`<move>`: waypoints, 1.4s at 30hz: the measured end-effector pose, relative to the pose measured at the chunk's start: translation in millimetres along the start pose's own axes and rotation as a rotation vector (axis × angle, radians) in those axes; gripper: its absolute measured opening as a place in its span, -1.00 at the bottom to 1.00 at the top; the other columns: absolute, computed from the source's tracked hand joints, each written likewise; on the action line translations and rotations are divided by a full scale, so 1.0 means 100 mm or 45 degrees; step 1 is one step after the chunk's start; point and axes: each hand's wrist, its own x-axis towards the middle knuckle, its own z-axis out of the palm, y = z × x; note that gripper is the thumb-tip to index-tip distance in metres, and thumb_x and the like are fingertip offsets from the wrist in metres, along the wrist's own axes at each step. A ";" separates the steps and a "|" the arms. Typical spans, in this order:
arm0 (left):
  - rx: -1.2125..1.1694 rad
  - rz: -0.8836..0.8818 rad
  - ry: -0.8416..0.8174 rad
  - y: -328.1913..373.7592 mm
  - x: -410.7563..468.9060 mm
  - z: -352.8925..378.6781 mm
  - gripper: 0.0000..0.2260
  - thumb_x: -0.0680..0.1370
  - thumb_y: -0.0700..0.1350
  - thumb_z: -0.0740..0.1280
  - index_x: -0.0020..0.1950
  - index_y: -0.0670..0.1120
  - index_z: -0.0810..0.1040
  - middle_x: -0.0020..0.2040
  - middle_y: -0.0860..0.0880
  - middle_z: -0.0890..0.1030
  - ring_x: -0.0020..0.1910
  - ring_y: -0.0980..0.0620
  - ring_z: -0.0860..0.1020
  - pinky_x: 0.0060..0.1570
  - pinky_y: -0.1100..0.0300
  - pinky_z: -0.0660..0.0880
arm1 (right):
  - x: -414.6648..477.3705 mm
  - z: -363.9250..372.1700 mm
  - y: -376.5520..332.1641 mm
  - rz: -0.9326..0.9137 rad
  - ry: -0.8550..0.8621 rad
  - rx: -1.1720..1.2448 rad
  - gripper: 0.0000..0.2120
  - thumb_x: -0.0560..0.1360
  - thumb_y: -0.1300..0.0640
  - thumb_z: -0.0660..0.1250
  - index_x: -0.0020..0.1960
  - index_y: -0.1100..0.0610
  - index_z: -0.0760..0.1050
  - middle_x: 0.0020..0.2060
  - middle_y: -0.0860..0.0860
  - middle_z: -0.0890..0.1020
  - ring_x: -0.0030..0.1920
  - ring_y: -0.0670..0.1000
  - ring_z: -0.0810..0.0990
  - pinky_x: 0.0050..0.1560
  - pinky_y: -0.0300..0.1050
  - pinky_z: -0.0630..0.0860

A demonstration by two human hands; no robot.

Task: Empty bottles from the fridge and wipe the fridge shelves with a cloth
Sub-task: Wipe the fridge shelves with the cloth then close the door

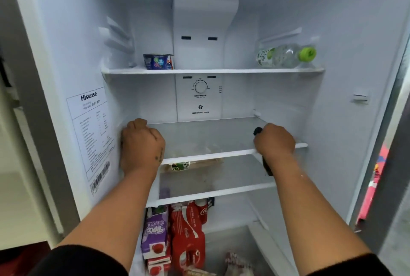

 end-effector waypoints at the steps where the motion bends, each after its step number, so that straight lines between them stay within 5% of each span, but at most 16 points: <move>1: -0.031 -0.005 0.016 0.00 0.01 0.01 -0.74 0.53 -0.24 0.15 0.13 -0.31 0.51 0.04 -0.31 0.55 0.07 -0.27 0.46 0.06 -0.04 0.39 | -0.11 0.07 -0.23 -0.078 -0.014 0.032 -0.82 0.52 0.11 0.21 -0.20 0.14 0.51 -0.06 0.13 0.67 -0.08 0.16 0.62 -0.24 -0.16 0.37; 7: -0.524 -0.181 0.105 0.04 -0.05 -0.14 -0.55 0.48 -0.04 0.05 0.23 -0.19 0.52 0.20 -0.17 0.55 0.19 -0.10 0.48 0.11 0.19 0.35 | -0.76 0.27 -1.13 -0.539 -0.245 0.187 -0.68 0.48 0.03 0.18 0.15 -0.04 0.59 0.01 0.04 0.67 0.01 0.13 0.62 -0.19 -0.15 0.36; 12: -0.992 -0.487 0.002 0.24 -0.05 -0.42 -0.56 0.49 -0.02 0.05 0.19 -0.08 0.60 0.21 -0.06 0.60 0.19 0.04 0.49 0.07 0.27 0.31 | -0.41 0.04 -0.54 -0.230 -0.196 -0.016 -0.64 0.52 0.07 0.16 0.24 -0.17 0.52 0.17 0.07 0.56 0.20 0.15 0.46 0.11 0.04 0.38; 14: -0.767 -0.425 -0.080 0.25 -0.05 -0.55 -0.62 0.53 -0.08 0.10 0.23 -0.11 0.57 0.21 -0.10 0.59 0.15 0.00 0.51 0.03 0.26 0.30 | -0.48 0.10 -0.60 -0.308 -0.244 0.122 -0.62 0.51 0.15 0.15 0.23 -0.08 0.56 0.16 0.07 0.61 0.15 0.15 0.53 0.12 0.00 0.48; 16: -0.173 -0.182 -0.402 0.19 -0.10 -0.65 -0.64 0.51 -0.18 0.20 0.29 -0.21 0.47 0.22 -0.18 0.54 0.15 -0.13 0.50 0.01 0.20 0.37 | -0.66 0.19 -0.84 -0.499 -0.332 0.307 -0.59 0.49 0.19 0.14 0.24 -0.05 0.57 0.20 0.04 0.62 0.15 0.13 0.56 0.10 -0.06 0.52; 19: 0.523 0.030 -0.902 0.09 -0.47 -0.68 -0.41 0.48 -0.22 0.27 0.46 -0.31 0.15 0.42 -0.30 0.29 0.40 -0.27 0.26 0.36 0.01 0.30 | -0.94 0.29 -1.13 -0.739 -0.462 0.557 -0.53 0.47 0.28 0.15 0.30 -0.01 0.54 0.33 -0.01 0.53 0.27 0.07 0.50 0.21 -0.19 0.41; 21: 0.672 0.132 -0.925 -0.03 -0.78 -0.65 -0.16 0.48 -0.23 0.29 0.52 -0.29 -0.27 0.54 -0.30 -0.17 0.53 -0.29 -0.15 0.51 -0.06 -0.04 | -1.02 0.34 -1.08 -0.855 -0.377 0.553 -0.51 0.46 0.35 0.17 0.31 0.05 0.54 0.36 -0.01 0.50 0.31 0.07 0.47 0.32 -0.17 0.35; 24: 0.708 0.216 -0.820 -0.20 -1.03 -0.64 -0.08 0.46 -0.33 0.24 0.41 -0.25 -0.52 0.46 -0.24 -0.48 0.47 -0.20 -0.42 0.50 -0.04 -0.25 | -0.87 0.29 -0.62 -0.693 -0.034 0.334 -0.54 0.45 0.36 0.20 0.27 0.07 0.57 0.26 0.06 0.58 0.24 0.14 0.49 0.27 0.05 0.41; 28: 0.867 0.290 -0.733 -0.27 -1.10 -0.62 -0.19 0.53 -0.27 0.15 0.38 -0.31 -0.52 0.37 -0.31 -0.56 0.39 -0.25 -0.49 0.39 -0.04 -0.40 | -0.75 0.15 -0.18 -0.233 0.225 0.095 -0.62 0.42 0.31 0.22 0.17 0.08 0.60 0.13 0.10 0.62 0.17 0.20 0.49 0.14 0.03 0.37; 31: 1.070 0.372 -0.748 -0.33 -1.13 -0.57 -0.28 0.61 -0.08 0.08 0.41 -0.39 -0.40 0.32 -0.46 -0.52 0.41 -0.38 -0.41 0.37 -0.16 -0.40 | -0.97 0.28 -0.68 -0.392 0.143 0.150 -0.62 0.43 0.27 0.24 0.19 0.05 0.60 0.21 0.03 0.59 0.24 0.14 0.45 0.23 -0.02 0.33; 36: 1.286 0.444 -0.747 -0.39 -1.16 -0.51 -0.27 0.62 0.13 0.08 0.44 -0.43 -0.12 0.27 -0.56 -0.47 0.38 -0.49 -0.39 0.36 -0.27 -0.37 | -1.26 0.32 -1.44 -0.636 -0.335 0.620 -0.56 0.45 0.32 0.16 0.22 0.03 0.60 0.26 0.04 0.59 0.27 0.10 0.50 0.35 -0.04 0.38; 39: 1.266 0.422 -0.722 -0.38 -1.16 -0.44 -0.28 0.62 0.12 0.06 0.42 -0.44 -0.16 0.24 -0.56 -0.51 0.40 -0.47 -0.38 0.39 -0.25 -0.34 | -1.28 0.27 -1.51 -0.726 -0.502 0.672 -0.54 0.48 0.33 0.15 0.26 0.03 0.58 0.31 0.04 0.55 0.28 0.08 0.51 0.37 -0.06 0.37; 42: 1.179 0.410 -0.658 -0.40 -1.15 -0.42 -0.31 0.63 0.04 0.02 0.41 -0.44 -0.26 0.26 -0.52 -0.54 0.41 -0.43 -0.39 0.41 -0.19 -0.33 | -1.11 0.22 -1.16 -0.704 -0.415 0.594 -0.52 0.47 0.34 0.14 0.26 0.02 0.58 0.28 0.05 0.58 0.26 0.10 0.52 0.37 -0.05 0.38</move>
